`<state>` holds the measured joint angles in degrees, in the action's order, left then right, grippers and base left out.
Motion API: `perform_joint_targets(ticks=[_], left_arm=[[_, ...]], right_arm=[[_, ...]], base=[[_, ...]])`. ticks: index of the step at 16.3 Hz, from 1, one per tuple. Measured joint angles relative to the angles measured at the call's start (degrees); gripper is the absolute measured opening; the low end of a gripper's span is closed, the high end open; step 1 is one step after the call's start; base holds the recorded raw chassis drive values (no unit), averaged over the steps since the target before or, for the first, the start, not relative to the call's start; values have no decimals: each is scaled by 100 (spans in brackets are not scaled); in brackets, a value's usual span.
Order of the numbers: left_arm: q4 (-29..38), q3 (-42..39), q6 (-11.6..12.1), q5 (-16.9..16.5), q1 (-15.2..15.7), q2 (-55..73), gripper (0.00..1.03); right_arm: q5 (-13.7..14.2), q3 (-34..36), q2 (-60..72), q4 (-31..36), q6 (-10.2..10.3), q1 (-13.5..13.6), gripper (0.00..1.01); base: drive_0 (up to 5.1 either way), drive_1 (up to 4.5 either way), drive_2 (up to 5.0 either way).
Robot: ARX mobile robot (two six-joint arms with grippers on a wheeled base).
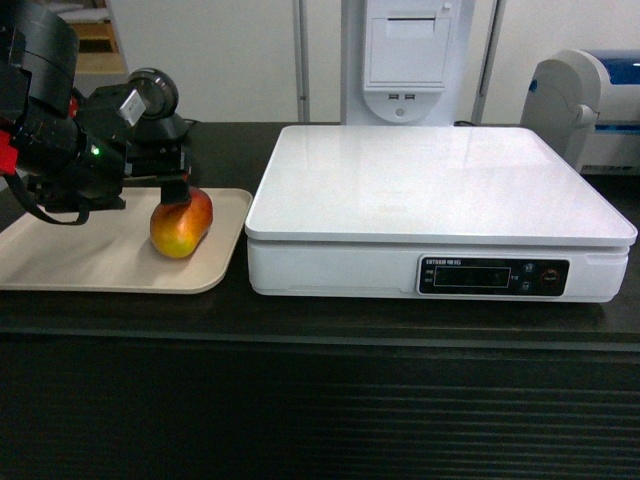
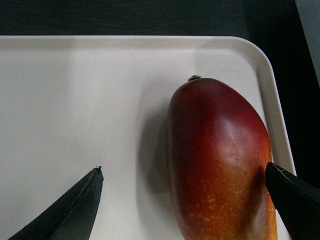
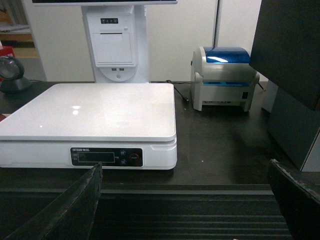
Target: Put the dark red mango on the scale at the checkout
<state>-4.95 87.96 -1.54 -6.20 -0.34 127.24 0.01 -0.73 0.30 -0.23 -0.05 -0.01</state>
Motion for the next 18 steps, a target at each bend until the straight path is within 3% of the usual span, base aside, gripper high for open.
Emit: perform_joint_targets(ticks=[11,15,18], left_arm=[[-149,372,2,22,0,540,98],[-149,393,0,42,0,551,68],[-114,389,2,59,-7,551,67]], right_arm=[[0,0,0,2,0,0,98],[0,0,0,2,0,0,98],[0,0,0,0,2,0,98]], base=[[0,0,0],[0,0,0],[0,0,0]])
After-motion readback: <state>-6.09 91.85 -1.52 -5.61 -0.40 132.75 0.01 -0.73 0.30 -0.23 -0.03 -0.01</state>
